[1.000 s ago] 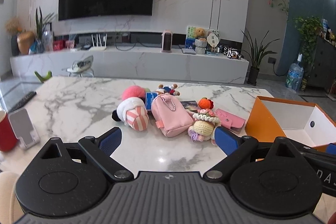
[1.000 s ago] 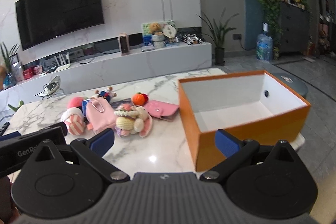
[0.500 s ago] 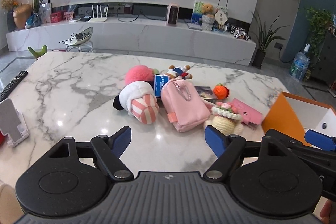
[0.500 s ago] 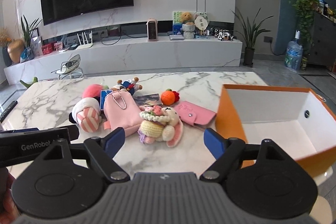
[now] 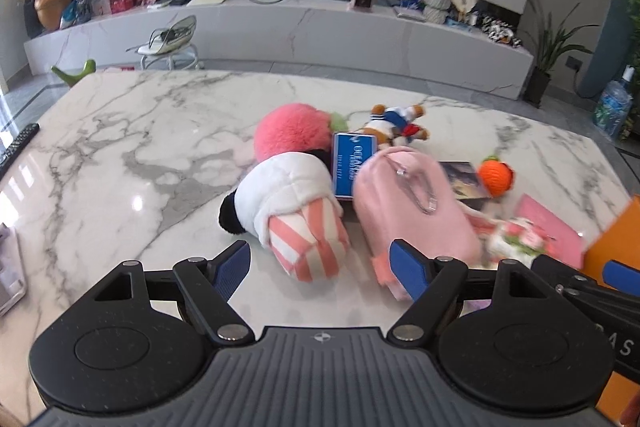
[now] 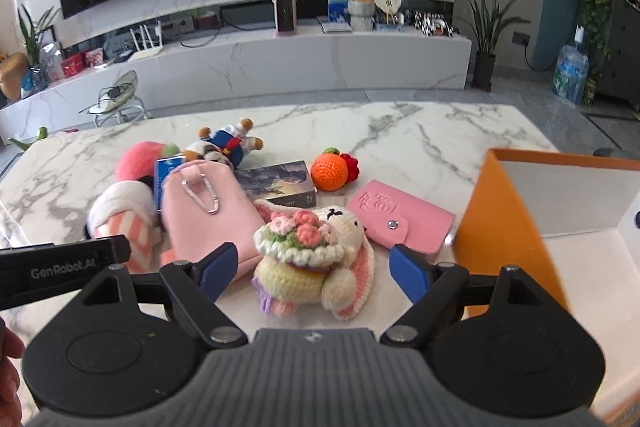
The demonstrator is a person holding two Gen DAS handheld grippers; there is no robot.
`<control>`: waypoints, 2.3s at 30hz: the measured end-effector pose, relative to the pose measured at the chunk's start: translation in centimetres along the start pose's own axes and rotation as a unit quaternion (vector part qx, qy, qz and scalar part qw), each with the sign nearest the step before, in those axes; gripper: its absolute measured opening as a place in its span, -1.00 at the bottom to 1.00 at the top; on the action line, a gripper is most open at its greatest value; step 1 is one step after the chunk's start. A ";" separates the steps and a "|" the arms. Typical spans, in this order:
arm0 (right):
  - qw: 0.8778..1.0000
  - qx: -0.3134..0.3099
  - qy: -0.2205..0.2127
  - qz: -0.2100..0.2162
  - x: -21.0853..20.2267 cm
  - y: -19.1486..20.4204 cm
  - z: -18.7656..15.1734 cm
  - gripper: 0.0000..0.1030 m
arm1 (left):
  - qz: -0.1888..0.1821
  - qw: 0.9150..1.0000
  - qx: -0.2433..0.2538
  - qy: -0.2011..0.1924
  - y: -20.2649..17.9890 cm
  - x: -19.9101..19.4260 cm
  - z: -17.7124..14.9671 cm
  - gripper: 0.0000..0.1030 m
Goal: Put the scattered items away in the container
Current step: 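Grasp the panda-hat plush with the left tool while the right tool grasps the crocheted bunny, then carry the panda plush and crocheted bunny over the orange box with both tools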
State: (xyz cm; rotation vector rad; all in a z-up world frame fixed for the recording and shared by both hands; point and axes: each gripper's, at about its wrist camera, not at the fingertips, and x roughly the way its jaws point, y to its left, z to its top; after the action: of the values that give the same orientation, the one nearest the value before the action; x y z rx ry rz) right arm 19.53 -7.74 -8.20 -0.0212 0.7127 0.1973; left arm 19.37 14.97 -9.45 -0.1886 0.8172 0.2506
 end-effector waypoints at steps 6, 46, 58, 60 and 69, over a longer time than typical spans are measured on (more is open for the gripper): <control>1.000 0.006 0.028 -0.002 4.3 0.2 0.5 0.65 | 0.002 0.999 -0.028 0.030 0.9 4.1 1.2 0.77; 0.998 0.014 -0.062 0.024 -9.8 -1.5 -1.4 0.24 | -0.051 0.997 0.010 -0.063 -0.9 -11.8 -1.7 0.32; 0.991 0.070 -0.113 0.002 -15.7 -10.4 -1.5 0.24 | -0.131 0.981 0.097 -0.101 -10.8 -16.1 -2.4 0.32; 0.991 0.073 -0.114 -0.003 -16.1 -12.5 -1.3 0.24 | -0.148 0.977 0.114 -0.104 -13.2 -16.3 -2.5 0.32; 0.989 0.090 -0.104 -0.051 -15.7 -21.3 -0.9 0.25 | -0.202 0.957 0.179 -0.110 -22.5 -15.2 -3.5 0.33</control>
State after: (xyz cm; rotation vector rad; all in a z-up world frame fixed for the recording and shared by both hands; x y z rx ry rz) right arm 11.31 -31.39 0.36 0.1332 0.5173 0.0361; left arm 13.54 -9.65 1.01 0.0163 0.5735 -0.2585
